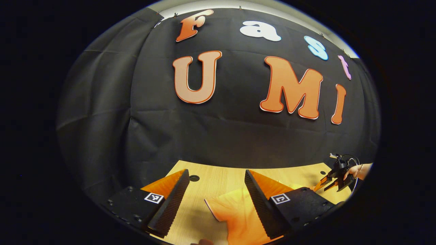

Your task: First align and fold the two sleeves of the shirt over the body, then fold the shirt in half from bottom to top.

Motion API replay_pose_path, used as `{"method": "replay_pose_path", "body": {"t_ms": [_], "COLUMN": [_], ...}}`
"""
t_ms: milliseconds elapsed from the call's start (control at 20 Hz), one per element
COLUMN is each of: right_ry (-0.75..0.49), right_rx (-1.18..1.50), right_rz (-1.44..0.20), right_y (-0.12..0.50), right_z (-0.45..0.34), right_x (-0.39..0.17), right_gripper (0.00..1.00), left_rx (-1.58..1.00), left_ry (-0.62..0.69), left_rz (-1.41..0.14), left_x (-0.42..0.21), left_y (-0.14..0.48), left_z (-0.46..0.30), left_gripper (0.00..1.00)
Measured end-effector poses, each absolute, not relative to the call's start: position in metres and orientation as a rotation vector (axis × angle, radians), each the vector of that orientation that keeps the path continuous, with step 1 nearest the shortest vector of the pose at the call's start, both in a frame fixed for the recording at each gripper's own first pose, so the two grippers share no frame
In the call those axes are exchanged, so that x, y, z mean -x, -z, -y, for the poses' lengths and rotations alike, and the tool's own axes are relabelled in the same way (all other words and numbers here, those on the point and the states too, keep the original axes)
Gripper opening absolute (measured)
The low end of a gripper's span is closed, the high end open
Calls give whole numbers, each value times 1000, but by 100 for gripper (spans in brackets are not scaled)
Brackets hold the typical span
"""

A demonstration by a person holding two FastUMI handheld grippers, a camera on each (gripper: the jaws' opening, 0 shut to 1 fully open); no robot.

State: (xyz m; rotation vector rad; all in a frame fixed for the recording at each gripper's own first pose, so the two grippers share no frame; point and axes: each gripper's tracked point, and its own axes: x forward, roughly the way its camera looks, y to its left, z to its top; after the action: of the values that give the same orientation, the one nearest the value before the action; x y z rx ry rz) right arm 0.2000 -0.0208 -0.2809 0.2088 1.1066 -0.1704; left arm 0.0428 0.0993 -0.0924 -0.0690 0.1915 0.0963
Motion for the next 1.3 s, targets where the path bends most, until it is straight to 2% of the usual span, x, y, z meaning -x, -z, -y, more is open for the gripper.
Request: {"method": "replay_pose_path", "body": {"t_ms": [350,550,650,700,750,800,850,1300], "right_ry": [220,234,246,253,247,272,279,237], "right_rx": [-141,-154,-175,-187,-201,-229,-238,-93], "right_rz": [-1155,-1148,-1145,-1147,-1146,-1130,-1099,-965], "right_y": [309,305,311,308,305,306,304,269], "right_z": [16,17,15,14,13,11,10,-6], "right_x": [-203,-204,-208,-206,-206,-207,-208,-211], "right_gripper": [99,93,63,38,29,7,4,3], "left_rx": [59,61,66,67,64,61,58,64], "left_ry": [-147,-150,-143,-141,-140,-140,-142,-137], "left_rz": [-241,-247,-256,-258,-259,-259,-259,-246], "left_x": [-45,-47,-47,-47,-47,-48,-47,-38], "left_y": [111,112,115,115,115,115,115,110], "left_z": [-121,-121,-118,-119,-120,-121,-123,-149], "left_gripper": [98,98,98,98,98,98,100,98]}}
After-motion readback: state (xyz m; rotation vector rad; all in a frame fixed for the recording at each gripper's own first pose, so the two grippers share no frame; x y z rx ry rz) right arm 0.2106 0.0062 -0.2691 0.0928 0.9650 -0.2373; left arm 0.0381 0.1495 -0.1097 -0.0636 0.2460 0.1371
